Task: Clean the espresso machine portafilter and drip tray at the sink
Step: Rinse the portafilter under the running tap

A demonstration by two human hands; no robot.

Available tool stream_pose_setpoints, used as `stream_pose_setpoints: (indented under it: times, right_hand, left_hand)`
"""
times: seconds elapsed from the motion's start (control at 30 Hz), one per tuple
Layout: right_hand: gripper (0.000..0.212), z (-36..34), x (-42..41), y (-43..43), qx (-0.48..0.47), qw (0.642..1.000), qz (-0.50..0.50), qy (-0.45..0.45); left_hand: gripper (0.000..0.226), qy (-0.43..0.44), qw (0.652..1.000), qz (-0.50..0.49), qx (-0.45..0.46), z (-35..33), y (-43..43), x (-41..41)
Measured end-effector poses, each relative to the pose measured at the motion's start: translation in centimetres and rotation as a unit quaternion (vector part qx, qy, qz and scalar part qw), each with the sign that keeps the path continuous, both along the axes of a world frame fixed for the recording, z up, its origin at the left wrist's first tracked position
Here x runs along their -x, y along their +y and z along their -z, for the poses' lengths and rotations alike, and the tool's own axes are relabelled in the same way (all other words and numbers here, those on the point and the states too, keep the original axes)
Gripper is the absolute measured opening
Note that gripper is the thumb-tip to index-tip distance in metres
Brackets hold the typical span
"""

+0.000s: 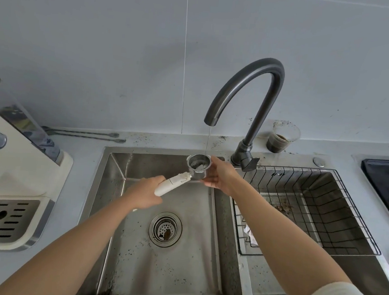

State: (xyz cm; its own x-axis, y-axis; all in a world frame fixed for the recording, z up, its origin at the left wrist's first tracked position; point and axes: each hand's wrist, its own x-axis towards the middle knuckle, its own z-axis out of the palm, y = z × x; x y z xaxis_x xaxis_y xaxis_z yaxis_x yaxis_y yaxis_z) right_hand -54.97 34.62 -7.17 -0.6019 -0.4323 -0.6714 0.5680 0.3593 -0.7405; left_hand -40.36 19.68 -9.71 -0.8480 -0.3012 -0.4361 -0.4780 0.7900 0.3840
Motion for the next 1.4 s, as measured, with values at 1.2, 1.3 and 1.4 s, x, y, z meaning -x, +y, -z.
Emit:
stream_pose_setpoints:
  times: [1.2,1.3,1.4]
  right_hand:
    - [0.033,1.6,1.3,0.0,0.057,0.996,0.024,0.062]
    - [0.034,1.4,1.1,-0.4,0.062,0.995,-0.005,0.084]
    - [0.032,1.4,0.8,-0.3,0.088,0.993,-0.019,0.08]
  left_hand:
    - [0.024,0.069,0.996,-0.048,0.03,1.6,1.6,1.1]
    - [0.02,0.062,0.996,-0.068,-0.003,1.9,1.4,0.9]
    - [0.022,0.067,0.994,-0.084,-0.02,2.2,1.4,0.6]
